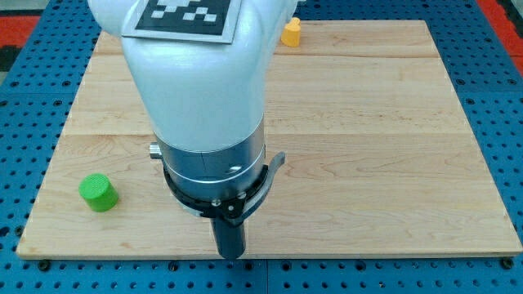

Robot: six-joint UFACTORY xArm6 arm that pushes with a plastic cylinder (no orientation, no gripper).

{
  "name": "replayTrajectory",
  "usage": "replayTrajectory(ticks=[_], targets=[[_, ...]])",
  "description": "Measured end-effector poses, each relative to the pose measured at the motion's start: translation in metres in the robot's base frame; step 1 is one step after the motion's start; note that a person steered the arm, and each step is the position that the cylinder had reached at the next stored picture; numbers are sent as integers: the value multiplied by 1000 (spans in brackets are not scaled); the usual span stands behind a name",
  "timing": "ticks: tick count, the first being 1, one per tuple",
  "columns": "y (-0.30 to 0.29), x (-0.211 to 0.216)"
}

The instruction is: Move your arm towards the bottom right of the board

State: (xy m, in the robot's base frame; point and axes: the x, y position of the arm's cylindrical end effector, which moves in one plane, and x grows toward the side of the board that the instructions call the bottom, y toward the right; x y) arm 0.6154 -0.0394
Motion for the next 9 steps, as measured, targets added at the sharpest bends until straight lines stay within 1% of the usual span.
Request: replayTrajectory(ticks=[5,6,7,8,9], targets=[[1,4],[59,1],[147,-6],[170,2],[179,-12]])
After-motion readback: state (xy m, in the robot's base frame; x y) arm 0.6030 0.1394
